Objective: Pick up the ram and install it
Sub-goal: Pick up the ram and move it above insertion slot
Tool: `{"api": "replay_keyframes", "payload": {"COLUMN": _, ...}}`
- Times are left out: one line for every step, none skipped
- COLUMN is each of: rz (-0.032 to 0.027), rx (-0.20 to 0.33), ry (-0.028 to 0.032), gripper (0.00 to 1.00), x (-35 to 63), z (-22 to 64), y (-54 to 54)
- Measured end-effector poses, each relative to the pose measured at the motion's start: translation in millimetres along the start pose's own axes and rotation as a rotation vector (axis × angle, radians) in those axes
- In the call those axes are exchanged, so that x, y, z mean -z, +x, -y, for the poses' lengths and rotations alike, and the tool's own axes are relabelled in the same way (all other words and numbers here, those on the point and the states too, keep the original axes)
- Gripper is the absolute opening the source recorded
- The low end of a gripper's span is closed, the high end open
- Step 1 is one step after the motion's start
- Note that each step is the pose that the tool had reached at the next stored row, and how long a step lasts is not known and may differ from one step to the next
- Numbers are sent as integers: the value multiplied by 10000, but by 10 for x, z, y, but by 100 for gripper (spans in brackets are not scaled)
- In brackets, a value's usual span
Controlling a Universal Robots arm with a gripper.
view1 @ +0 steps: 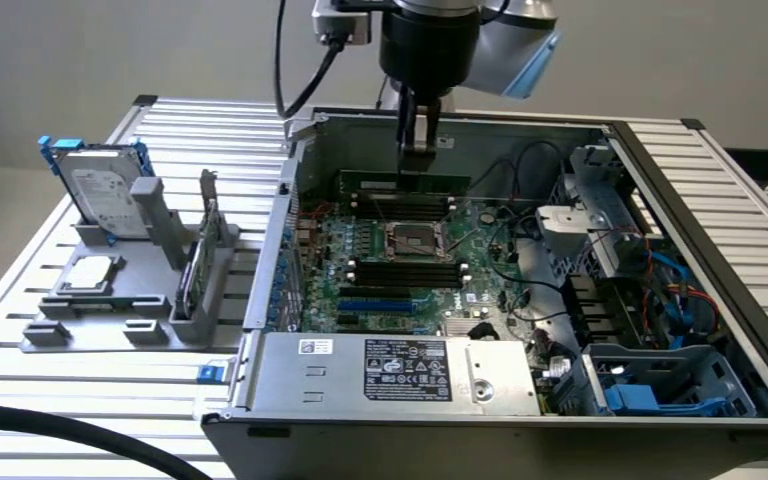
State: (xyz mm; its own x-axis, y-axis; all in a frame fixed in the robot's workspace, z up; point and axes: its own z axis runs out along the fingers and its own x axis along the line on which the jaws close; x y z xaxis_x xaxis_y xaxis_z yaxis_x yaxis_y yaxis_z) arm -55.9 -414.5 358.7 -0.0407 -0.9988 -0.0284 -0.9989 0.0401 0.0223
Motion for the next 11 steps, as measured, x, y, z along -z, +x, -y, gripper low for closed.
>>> {"api": "replay_keyframes", "payload": {"rz": 2, "rx": -78, "ry": 2, "gripper": 14, "x": -18, "z": 9, "y": 0}}
{"api": "replay_keyframes", "payload": {"rz": 5, "rx": -144, "ry": 5, "gripper": 14, "x": -37, "z": 21, "y": 0}}
{"api": "replay_keyframes", "payload": {"rz": 4, "rx": -193, "ry": 5, "gripper": 14, "x": -55, "z": 38, "y": 0}}
{"api": "replay_keyframes", "payload": {"rz": 4, "rx": -229, "ry": 6, "gripper": 14, "x": -72, "z": 57, "y": 0}}
{"api": "replay_keyframes", "payload": {"rz": 5, "rx": -256, "ry": 7, "gripper": 14, "x": -90, "z": 78, "y": -1}}
{"api": "replay_keyframes", "payload": {"rz": 6, "rx": -273, "ry": 8, "gripper": 14, "x": -108, "z": 100, "y": -4}}
{"api": "replay_keyframes", "payload": {"rz": 7, "rx": -288, "ry": 8, "gripper": 14, "x": -126, "z": 122, "y": -7}}
{"api": "replay_keyframes", "payload": {"rz": 8, "rx": -303, "ry": 9, "gripper": 14, "x": -144, "z": 142, "y": -9}}
{"api": "replay_keyframes", "payload": {"rz": 7, "rx": -315, "ry": 8, "gripper": 14, "x": -161, "z": 160, "y": -12}}
{"api": "replay_keyframes", "payload": {"rz": 7, "rx": -323, "ry": 9, "gripper": 14, "x": -179, "z": 178, "y": -17}}
{"api": "replay_keyframes", "payload": {"rz": 7, "rx": -331, "ry": 9, "gripper": 14, "x": -196, "z": 194, "y": -23}}
